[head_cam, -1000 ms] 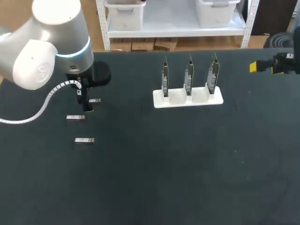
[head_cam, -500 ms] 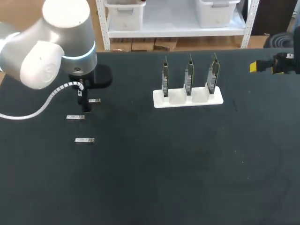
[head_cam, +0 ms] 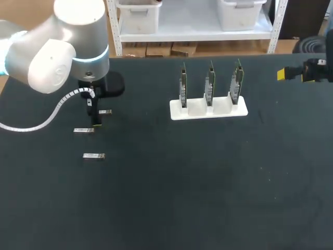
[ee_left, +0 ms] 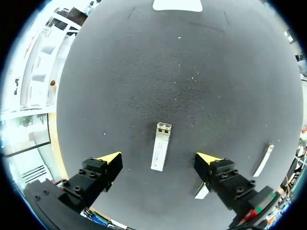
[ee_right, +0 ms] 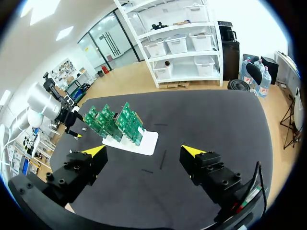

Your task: Pick up the optical module with the left hand, and insert it into the network port with the right hand.

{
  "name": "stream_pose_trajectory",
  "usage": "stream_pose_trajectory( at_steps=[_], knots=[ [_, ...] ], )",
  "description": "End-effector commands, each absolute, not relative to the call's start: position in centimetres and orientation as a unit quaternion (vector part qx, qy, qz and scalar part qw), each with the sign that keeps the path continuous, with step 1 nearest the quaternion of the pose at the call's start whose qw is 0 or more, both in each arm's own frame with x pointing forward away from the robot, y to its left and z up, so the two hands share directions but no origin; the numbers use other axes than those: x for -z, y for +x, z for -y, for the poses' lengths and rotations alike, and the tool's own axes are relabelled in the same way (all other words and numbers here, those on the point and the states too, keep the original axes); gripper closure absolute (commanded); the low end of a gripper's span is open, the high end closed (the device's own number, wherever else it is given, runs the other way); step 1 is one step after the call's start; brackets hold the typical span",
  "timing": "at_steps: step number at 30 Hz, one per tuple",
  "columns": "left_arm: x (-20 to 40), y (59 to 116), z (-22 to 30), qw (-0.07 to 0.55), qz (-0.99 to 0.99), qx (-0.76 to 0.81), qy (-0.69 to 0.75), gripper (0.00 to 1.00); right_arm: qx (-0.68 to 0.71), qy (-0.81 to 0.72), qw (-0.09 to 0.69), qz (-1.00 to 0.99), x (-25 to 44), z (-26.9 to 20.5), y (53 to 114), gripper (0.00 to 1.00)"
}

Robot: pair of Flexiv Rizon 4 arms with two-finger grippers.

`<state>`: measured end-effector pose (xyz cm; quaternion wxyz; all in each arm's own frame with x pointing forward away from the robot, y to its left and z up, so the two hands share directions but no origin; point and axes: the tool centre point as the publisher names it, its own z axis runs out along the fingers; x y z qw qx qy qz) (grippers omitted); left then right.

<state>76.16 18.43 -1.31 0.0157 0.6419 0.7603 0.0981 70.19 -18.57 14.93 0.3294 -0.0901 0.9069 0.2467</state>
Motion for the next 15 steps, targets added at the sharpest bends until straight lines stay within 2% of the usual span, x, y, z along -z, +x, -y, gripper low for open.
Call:
stream_pose_trajectory(
  at_steps=[1, 15],
  knots=[
    [1.6, 76.84, -18.45, 0.002, -0.76, -0.081, 0.645, 0.0, -0.243, -0.088, 0.33, -0.908, -15.01, 18.47, 70.04, 0.0],
    [1.21, 76.34, -18.23, -0.008, -0.76, -0.053, 0.648, 0.0, -0.243, -0.088, 0.33, -0.908, -15.01, 18.47, 70.04, 0.0]
  ],
)
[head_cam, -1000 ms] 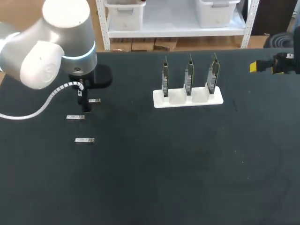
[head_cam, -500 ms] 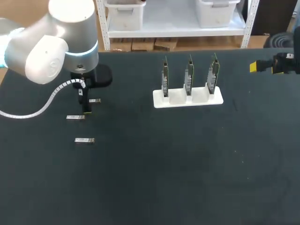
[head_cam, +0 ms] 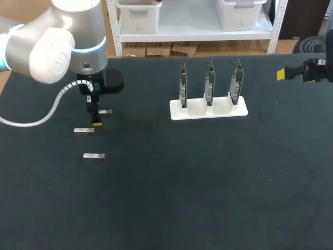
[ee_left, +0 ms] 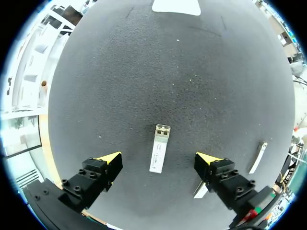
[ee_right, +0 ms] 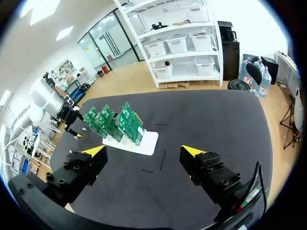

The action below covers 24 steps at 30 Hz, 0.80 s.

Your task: Pick up the optical module with the left hand, and insert it into the network port with the right hand.

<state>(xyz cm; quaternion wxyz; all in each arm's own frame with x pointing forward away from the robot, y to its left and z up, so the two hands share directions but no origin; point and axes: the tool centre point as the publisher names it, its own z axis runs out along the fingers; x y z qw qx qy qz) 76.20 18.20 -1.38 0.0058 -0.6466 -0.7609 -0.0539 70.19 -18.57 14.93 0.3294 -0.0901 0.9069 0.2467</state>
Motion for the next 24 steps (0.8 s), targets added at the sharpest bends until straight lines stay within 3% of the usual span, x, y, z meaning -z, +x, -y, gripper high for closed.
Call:
stream_pose_trajectory(
  at_steps=[1, 2, 3, 4, 6, 24],
  knots=[
    [1.2, 76.3, -18.2, 0.007, 0.76, 0.052, -0.648, 0.0, -0.243, -0.088, 0.33, -0.908, -15.0, 18.5, 70.0, 0.0],
    [1.2, 76.3, -18.2, 0.007, 0.76, 0.052, -0.648, 0.03, -0.243, -0.088, 0.33, -0.908, -15.0, 18.5, 70.0, 0.0],
    [1.1, 76.3, -18.3, 0.006, 0.759, 0.053, -0.649, 0.14, -0.243, -0.088, 0.33, -0.908, -15.0, 18.5, 70.0, 0.0],
    [1.1, 76.2, -18.3, 0.006, 0.758, 0.055, -0.65, 0.37, -0.243, -0.088, 0.33, -0.908, -15.0, 18.5, 70.0, 0.0],
    [1.2, 76.0, -18.4, 0.005, 0.758, 0.053, -0.65, 1.0, -0.243, -0.088, 0.33, -0.908, -15.0, 18.5, 70.0, 0.0],
    [1.2, 75.3, -18.7, -0.012, 0.765, 0.04, -0.643, 1.0, -0.243, -0.088, 0.33, -0.908, -15.0, 18.5, 70.0, 0.0]
  ],
)
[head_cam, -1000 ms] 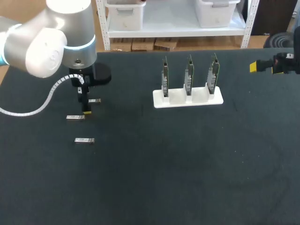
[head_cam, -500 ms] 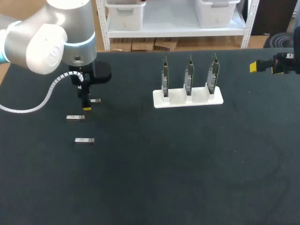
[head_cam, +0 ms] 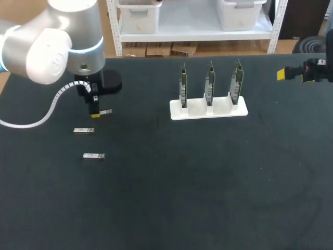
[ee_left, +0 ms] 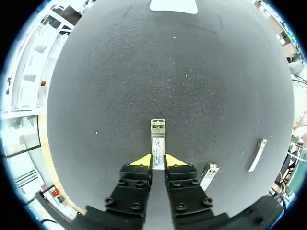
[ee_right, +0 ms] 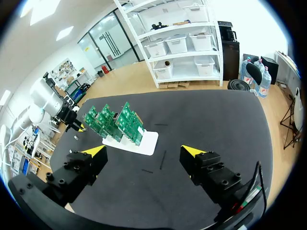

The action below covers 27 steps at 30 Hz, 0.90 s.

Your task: Pick up the optical module with the left hand, and insert it into the network port with the right hand.

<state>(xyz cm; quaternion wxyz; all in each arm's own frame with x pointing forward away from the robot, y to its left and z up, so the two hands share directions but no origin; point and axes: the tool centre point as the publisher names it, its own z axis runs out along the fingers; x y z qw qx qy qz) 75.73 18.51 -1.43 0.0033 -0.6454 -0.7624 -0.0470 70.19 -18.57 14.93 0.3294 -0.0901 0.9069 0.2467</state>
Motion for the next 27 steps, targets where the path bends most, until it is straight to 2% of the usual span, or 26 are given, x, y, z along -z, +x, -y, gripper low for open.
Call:
stream_pose_trajectory(
  at_steps=[1, 16, 19, 27],
  knots=[
    [1.0, 75.3, -18.6, -0.022, 0.768, 0.034, -0.639, 1.0, -0.243, -0.088, 0.33, -0.908, -15.0, 18.5, 70.0, 0.0],
    [-10.3, 74.2, -15.4, -0.261, 0.795, -0.106, -0.537, 1.0, -0.243, -0.088, 0.33, -0.908, -15.0, 18.5, 70.0, 0.0],
    [-11.9, 74.0, -15.4, -0.288, 0.804, -0.121, -0.506, 1.0, -0.243, -0.088, 0.33, -0.908, -15.0, 18.5, 70.0, 0.0],
    [-11.9, 74.0, -15.4, -0.288, 0.804, -0.121, -0.506, 1.0, -0.243, -0.088, 0.33, -0.908, -15.0, 18.5, 70.0, 0.0]
  ],
)
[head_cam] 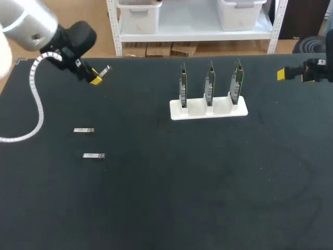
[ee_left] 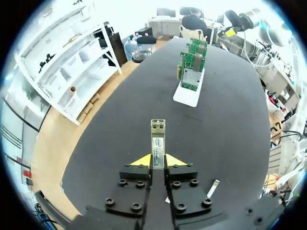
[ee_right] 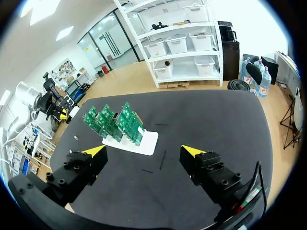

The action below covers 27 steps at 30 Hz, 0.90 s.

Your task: Pick up the optical module with the left hand, and insert it into the network port with the right hand.

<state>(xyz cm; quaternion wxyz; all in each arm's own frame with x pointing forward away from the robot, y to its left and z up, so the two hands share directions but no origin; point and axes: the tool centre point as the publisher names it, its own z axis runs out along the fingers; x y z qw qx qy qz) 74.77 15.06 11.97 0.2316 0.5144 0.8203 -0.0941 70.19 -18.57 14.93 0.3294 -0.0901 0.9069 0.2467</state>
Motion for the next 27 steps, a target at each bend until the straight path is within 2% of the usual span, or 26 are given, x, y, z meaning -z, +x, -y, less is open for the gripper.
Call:
stream_pose_trajectory(
  at_steps=[1, 5, 17, 27],
  knots=[
    [-11.9, 74.0, -15.4, 0.288, -0.804, 0.121, 0.506, 1.0, -0.243, -0.088, 0.33, -0.908, -15.0, 18.5, 70.0, 0.0],
    [-12.8, 73.0, -15.1, 0.298, -0.796, 0.13, 0.511, 1.0, -0.243, -0.088, 0.33, -0.908, -15.0, 18.5, 70.0, 0.0],
    [-17.5, 69.7, -8.9, 0.347, -0.745, 0.228, 0.522, 1.0, -0.243, -0.088, 0.33, -0.908, -15.0, 18.5, 70.0, 0.0],
    [-17.5, 69.7, -8.9, 0.347, -0.745, 0.228, 0.522, 1.0, -0.243, -0.088, 0.33, -0.908, -15.0, 18.5, 70.0, 0.0]
  ],
)
